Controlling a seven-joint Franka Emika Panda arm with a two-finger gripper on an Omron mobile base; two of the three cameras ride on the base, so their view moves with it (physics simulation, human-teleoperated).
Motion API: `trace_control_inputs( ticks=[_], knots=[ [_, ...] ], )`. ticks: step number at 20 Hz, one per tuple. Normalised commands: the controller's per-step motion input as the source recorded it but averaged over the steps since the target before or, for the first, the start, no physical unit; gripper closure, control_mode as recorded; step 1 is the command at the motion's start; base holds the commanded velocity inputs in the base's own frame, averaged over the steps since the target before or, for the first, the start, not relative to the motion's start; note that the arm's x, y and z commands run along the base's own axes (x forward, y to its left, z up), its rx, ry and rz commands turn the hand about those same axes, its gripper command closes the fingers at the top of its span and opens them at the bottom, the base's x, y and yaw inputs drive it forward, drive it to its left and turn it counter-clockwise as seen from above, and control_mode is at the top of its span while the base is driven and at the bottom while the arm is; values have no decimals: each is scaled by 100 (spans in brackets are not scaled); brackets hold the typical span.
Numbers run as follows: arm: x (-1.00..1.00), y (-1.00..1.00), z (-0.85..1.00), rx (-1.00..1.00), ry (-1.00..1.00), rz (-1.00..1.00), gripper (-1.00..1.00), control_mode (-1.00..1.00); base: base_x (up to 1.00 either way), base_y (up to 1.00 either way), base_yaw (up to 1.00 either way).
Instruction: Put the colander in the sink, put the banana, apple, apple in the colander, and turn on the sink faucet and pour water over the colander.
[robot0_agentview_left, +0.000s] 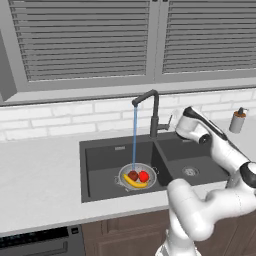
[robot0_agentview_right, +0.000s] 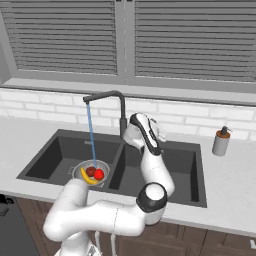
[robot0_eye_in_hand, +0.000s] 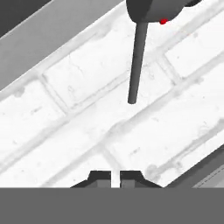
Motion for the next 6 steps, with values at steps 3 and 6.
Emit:
trace_control_inputs(
  ticks=[3, 6],
  knots=[
    [-96, -50, 100, 24, -15, 0, 100, -100, 0, 0, 0],
    [-100, -28, 100, 13, -19, 0, 100, -100, 0, 0, 0]
  ],
)
